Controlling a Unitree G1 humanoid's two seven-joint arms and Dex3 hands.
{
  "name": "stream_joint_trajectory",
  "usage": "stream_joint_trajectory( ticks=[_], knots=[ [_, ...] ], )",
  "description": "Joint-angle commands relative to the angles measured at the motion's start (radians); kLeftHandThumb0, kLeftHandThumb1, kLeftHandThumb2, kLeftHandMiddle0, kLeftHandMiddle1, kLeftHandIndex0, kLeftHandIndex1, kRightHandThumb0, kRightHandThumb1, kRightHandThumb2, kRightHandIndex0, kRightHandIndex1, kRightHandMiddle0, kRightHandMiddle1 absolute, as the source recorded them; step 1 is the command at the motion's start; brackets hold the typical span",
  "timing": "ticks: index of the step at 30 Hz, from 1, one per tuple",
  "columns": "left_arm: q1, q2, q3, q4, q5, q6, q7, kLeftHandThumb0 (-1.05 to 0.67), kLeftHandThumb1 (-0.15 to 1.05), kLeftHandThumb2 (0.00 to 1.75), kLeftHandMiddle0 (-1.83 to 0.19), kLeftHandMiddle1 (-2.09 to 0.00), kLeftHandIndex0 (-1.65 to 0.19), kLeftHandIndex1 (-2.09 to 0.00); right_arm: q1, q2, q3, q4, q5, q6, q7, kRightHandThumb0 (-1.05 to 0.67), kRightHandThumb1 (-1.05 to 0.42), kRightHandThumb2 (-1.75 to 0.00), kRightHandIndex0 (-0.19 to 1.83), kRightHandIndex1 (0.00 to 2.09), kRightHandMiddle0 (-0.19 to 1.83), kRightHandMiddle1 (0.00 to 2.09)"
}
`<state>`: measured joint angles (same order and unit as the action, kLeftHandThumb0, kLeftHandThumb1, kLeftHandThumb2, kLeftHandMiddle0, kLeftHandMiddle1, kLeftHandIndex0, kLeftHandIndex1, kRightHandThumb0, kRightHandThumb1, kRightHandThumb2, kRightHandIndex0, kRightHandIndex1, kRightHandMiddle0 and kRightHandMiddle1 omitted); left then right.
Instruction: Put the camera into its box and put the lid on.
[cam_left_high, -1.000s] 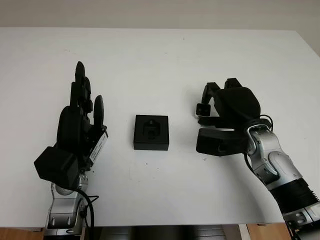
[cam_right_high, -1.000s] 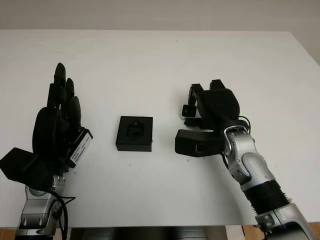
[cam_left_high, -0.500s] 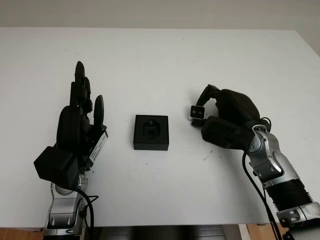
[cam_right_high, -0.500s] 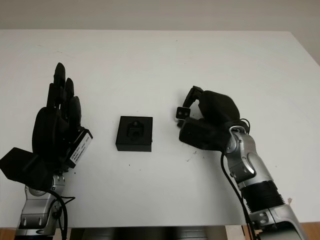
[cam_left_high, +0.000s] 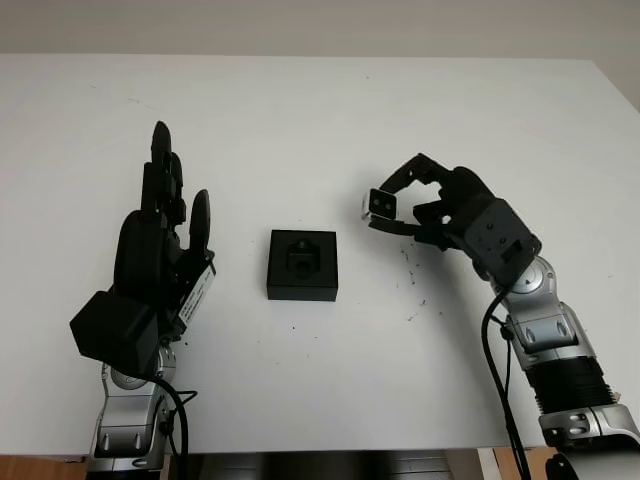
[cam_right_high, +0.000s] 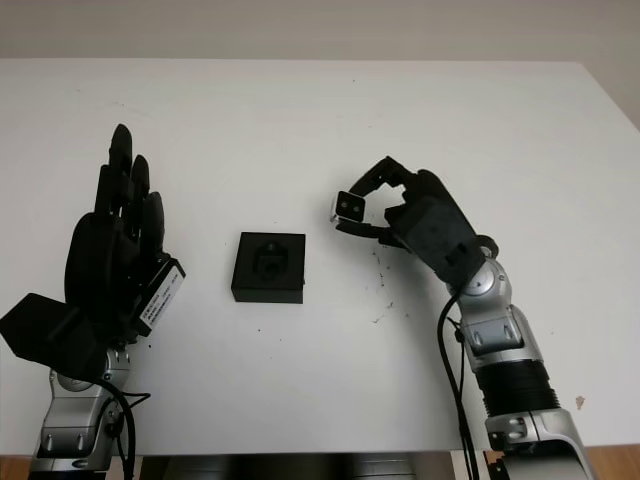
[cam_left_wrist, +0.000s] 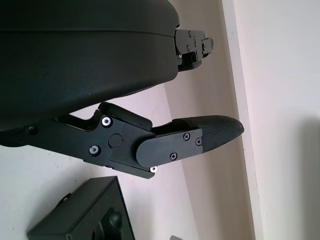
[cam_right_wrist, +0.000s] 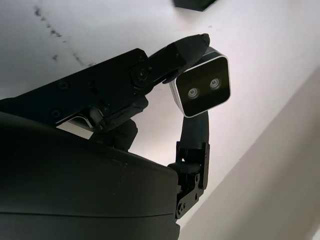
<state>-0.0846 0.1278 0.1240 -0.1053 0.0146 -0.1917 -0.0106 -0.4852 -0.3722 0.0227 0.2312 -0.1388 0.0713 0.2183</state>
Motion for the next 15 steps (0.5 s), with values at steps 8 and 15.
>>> stream_joint_trajectory(
  ticks=[8, 15],
  knots=[
    [-0.002, -0.009, -0.01, -0.028, 0.005, 0.005, 0.007, -0.7, 1.05, 0.61, 0.09, -0.05, 0.08, -0.06, 0.034, 0.027, -0.008, -0.225, 0.069, 0.08, 0.042, -0.42, -0.96, -0.06, 1.19, 2.09, 0.37, 1.67],
    [-0.005, -0.008, -0.018, -0.026, 0.023, 0.008, 0.017, -0.71, 1.05, 0.61, 0.08, -0.05, 0.08, -0.06, 0.04, 0.051, 0.035, -0.303, 0.057, 0.138, 0.057, -0.41, -0.95, -0.05, 1.27, 2.09, 0.37, 1.73]
  ],
)
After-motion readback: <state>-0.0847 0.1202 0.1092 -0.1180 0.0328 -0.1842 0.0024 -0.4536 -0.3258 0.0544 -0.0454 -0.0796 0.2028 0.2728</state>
